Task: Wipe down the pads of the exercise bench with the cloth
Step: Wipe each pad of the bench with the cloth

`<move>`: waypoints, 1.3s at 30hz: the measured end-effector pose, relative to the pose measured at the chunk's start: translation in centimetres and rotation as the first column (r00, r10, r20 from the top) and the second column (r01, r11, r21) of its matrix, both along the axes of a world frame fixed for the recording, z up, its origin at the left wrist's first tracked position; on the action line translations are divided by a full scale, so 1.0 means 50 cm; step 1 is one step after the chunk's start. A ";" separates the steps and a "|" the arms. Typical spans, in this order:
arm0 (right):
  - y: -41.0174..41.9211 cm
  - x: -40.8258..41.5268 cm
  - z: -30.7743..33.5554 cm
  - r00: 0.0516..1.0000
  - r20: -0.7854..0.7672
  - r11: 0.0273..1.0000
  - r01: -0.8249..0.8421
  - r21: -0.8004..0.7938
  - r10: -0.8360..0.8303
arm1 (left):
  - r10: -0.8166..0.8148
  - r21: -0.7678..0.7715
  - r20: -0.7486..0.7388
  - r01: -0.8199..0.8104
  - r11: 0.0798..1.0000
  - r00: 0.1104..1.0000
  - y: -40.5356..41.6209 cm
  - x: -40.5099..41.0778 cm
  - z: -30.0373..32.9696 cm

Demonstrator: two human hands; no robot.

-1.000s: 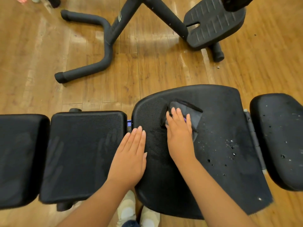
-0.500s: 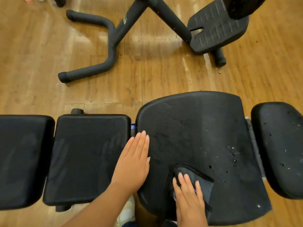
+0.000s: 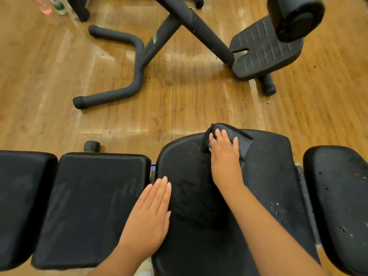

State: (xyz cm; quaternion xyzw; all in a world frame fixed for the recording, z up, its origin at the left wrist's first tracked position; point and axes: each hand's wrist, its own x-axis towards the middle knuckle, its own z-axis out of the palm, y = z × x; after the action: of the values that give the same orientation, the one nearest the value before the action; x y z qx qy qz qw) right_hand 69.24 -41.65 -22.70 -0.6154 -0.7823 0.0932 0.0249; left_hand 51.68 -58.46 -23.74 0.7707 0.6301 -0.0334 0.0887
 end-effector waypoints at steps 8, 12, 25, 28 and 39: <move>-0.018 -0.003 -0.006 0.997 -0.070 0.999 0.030 0.014 -0.029 | 0.035 -0.009 -0.067 -0.036 0.999 0.997 0.003 0.008 0.008; -0.153 0.014 -0.021 0.994 -0.112 0.997 0.014 0.080 -0.005 | 0.140 -0.005 -0.047 -0.141 0.990 0.989 0.002 0.034 0.013; -0.582 0.130 -0.014 0.982 -0.033 0.981 -0.186 0.059 0.188 | 0.328 0.032 0.010 -0.328 0.944 0.945 -0.002 0.148 -0.001; -0.552 0.131 -0.024 0.985 -0.031 0.985 -0.167 0.050 0.168 | 0.335 0.020 0.034 -0.336 0.942 0.942 -0.002 0.149 0.002; -0.289 0.140 -0.026 0.979 -0.155 0.990 -0.138 -0.004 0.135 | 0.336 0.007 0.053 -0.337 0.941 0.940 -0.010 0.148 -0.005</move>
State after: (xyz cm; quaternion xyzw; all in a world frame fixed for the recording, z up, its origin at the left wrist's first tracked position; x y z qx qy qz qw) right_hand 76.24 -56.12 -24.01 -0.5515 -0.8176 0.1478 0.0742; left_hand 59.06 -58.96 -23.98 0.6529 0.7503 0.0067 0.1031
